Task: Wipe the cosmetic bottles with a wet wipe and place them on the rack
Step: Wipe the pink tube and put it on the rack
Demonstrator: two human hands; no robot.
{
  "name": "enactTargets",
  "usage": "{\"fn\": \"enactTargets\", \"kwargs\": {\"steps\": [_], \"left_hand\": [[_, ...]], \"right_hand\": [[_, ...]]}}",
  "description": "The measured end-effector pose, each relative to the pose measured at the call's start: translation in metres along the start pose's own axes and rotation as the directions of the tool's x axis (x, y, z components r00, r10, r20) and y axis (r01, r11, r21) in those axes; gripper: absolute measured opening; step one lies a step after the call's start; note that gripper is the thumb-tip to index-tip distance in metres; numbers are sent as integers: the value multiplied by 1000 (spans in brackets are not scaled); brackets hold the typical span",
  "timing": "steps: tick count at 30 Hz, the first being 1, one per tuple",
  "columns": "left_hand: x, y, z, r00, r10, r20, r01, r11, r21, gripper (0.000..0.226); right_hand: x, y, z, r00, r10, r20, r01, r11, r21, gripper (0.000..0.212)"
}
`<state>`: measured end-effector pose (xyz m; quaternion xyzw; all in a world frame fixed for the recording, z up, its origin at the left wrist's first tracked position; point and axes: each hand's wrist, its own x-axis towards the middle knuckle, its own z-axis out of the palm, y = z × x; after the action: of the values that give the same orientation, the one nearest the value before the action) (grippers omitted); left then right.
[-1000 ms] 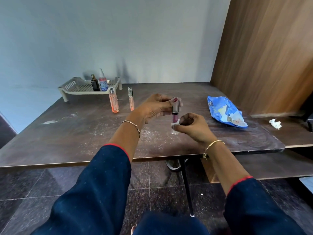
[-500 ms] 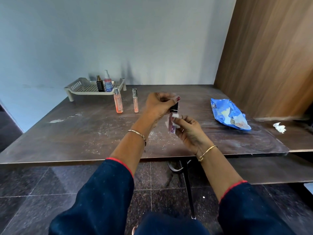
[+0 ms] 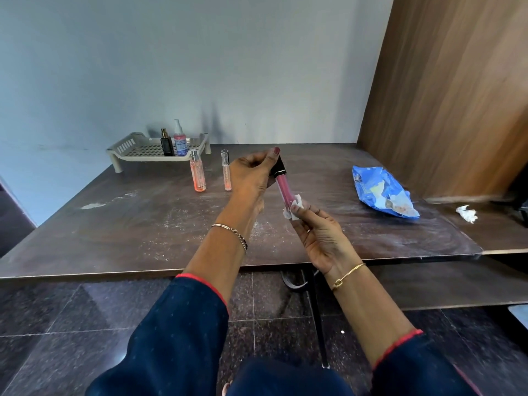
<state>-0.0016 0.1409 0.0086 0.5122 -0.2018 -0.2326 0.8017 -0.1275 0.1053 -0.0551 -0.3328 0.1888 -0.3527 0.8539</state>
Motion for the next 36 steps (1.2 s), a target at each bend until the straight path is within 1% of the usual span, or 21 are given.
{"fn": "enactTargets", "kwargs": {"steps": [5,8,12,14,18,19,21,22,24,27,30,34,36], "left_hand": [[-4,3,1,1000,1,10,-1,1000,3,9],[-6,2,2,1000,20,15,-20,1000,14,8],[-9,-1,1,1000,13,13,-14,1000,19,8],[-10,-3,-1,1000,-1,15,1,1000,5,9],[-9,-4,-4,999,-26,28,27,999,-37,7],[-10,-4,-6,998,-34,52,36,999,-34,6],[-10,-3,-11,986,-56,156,61,998,-24,3],[-11,-2,-14,973,-66,219,73,997,-21,5],[-10,-1,-19,950,-73,304,77,997,-2,18],[-11,1,-20,951,-6,309,-14,998,62,25],[-15,1,-16,958,95,271,-135,982,131,23],[-17,3,-13,942,186,280,-224,968,110,24],[-19,3,-10,928,211,306,-256,960,114,27]], "right_hand": [[-1,0,8,999,-5,-52,7,1000,30,14],[1,2,12,995,-20,-100,23,999,32,18],[2,6,12,990,-43,-137,40,999,-22,19],[0,6,10,991,-41,-128,38,999,-26,16],[-6,2,5,996,19,-85,-18,1000,7,11],[-7,1,4,995,37,-88,-36,999,17,12],[-9,0,2,993,79,-93,-74,996,55,15],[-10,-1,1,991,97,-90,-91,993,72,14],[-12,-3,0,989,126,-78,-120,989,81,16],[-14,0,2,983,172,-65,-162,977,142,24],[-15,1,7,972,228,-61,-213,959,188,19],[-15,-3,9,970,232,-78,-220,966,138,18],[-13,-5,10,968,225,-110,-213,970,117,13]]}}
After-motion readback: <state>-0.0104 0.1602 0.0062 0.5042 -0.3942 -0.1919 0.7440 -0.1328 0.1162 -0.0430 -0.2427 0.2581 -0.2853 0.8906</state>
